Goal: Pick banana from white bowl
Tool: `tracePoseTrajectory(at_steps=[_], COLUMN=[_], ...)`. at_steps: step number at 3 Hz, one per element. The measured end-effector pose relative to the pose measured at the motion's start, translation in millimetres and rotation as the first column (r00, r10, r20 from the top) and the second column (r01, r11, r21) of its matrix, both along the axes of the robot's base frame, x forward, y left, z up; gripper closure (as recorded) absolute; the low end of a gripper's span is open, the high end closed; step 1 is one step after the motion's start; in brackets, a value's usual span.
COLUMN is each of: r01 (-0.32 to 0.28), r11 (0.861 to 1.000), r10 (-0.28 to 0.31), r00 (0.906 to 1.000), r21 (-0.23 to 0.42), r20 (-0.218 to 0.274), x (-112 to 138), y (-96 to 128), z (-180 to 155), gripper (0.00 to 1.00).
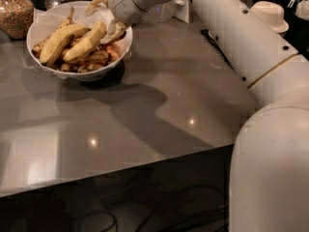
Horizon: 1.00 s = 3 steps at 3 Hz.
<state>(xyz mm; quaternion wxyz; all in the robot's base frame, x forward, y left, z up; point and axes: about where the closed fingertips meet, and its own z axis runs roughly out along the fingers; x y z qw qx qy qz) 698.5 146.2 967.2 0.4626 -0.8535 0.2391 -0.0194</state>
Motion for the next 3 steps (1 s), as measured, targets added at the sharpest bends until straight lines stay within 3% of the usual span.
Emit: tracePoseTrajectory(at_steps=[2,3], r01=[-0.048,-0.046], r11=[0.999,0.999], r10=[0.048,0.046], r00=[0.9986,0.9987], r21=[-0.007,-0.006], r20=[-0.025,-0.023], x=[5,9], y=[12,13], z=[-29,-38], gripper=[0.46,0.54])
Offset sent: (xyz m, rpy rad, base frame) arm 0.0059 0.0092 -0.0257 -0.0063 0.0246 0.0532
